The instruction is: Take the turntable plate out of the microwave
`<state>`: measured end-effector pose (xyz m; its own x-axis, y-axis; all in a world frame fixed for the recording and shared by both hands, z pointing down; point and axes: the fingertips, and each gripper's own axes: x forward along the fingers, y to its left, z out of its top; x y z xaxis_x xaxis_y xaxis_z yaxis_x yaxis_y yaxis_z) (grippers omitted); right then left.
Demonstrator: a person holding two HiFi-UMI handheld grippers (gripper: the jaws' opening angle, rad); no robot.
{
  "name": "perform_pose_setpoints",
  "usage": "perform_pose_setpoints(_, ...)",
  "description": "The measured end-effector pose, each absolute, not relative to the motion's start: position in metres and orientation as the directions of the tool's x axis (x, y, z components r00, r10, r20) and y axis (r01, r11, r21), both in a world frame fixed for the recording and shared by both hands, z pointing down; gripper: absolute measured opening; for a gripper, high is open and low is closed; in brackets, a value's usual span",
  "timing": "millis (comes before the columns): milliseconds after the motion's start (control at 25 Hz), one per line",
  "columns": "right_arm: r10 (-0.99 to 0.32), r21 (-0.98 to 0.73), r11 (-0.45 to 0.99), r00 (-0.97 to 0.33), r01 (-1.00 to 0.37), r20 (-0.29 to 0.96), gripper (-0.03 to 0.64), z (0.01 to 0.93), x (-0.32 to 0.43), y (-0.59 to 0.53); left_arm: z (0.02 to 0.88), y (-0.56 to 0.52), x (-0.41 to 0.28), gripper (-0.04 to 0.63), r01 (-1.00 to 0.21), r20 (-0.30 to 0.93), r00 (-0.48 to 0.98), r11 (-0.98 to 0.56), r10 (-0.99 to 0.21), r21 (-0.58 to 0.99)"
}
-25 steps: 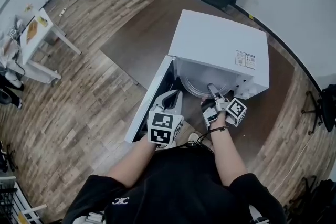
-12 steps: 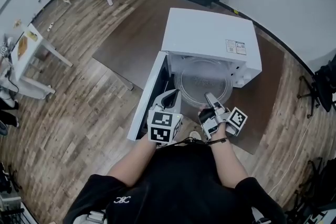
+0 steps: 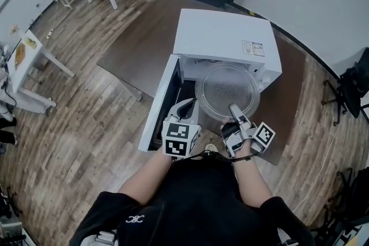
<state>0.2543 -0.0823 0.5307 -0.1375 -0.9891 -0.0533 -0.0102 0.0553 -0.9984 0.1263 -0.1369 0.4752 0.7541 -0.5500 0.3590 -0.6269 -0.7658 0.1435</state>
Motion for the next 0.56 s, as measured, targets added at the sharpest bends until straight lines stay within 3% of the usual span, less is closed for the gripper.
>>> perform_pose_setpoints(560,-0.992,-0.999,0.050,-0.112,0.000,-0.050,0.040,0.530,0.245,-0.061,0.463,-0.125,0.117,0.011,-0.610,0.331,0.771,-0.780,-0.544,0.139)
